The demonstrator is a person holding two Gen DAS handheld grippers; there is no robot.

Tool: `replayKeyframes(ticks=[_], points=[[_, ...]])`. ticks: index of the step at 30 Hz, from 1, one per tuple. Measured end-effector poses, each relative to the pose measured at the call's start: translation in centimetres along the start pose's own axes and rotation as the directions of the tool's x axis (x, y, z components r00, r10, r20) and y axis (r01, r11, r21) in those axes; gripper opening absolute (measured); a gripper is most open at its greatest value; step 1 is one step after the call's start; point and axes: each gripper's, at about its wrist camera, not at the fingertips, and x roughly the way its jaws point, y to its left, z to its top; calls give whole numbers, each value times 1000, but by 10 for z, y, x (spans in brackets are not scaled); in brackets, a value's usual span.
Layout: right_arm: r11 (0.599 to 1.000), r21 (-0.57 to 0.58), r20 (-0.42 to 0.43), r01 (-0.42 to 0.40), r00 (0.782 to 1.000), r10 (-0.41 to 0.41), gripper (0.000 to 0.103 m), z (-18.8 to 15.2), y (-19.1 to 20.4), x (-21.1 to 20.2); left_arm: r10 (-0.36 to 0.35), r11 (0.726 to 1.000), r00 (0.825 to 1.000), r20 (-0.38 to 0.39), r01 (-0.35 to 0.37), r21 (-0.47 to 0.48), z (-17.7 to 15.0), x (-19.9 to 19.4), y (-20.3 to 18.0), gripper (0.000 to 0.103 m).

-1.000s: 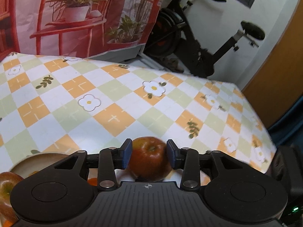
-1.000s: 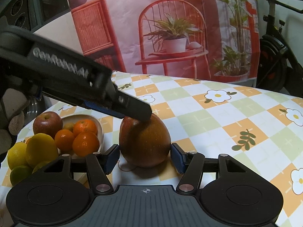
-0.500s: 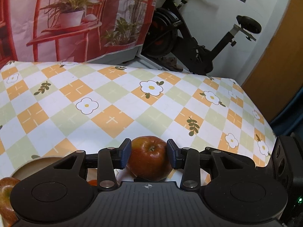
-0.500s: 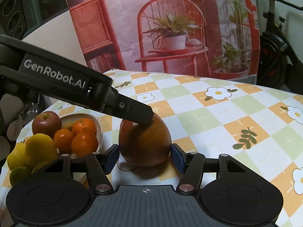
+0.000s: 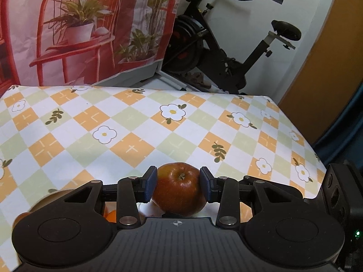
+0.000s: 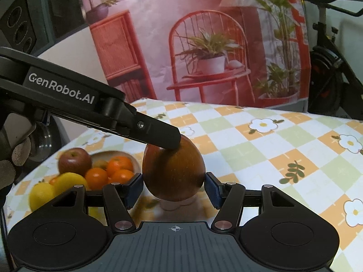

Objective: Organize fruits
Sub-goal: 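Carry the pear and red apple over the plate and lower them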

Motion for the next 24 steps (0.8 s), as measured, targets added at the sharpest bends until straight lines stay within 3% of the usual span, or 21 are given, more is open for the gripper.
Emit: replayKeyframes(ticks=[13,24], points=[[992,-82,-30,-92,995,90,55,15,57,0,-1,996,1000,30,4,-91,-19,-54,35,42],[988,-114,-85,-107,992,98,55,10,76,15,12,991,1000,28,-8,-136,-32,-55,50,42]])
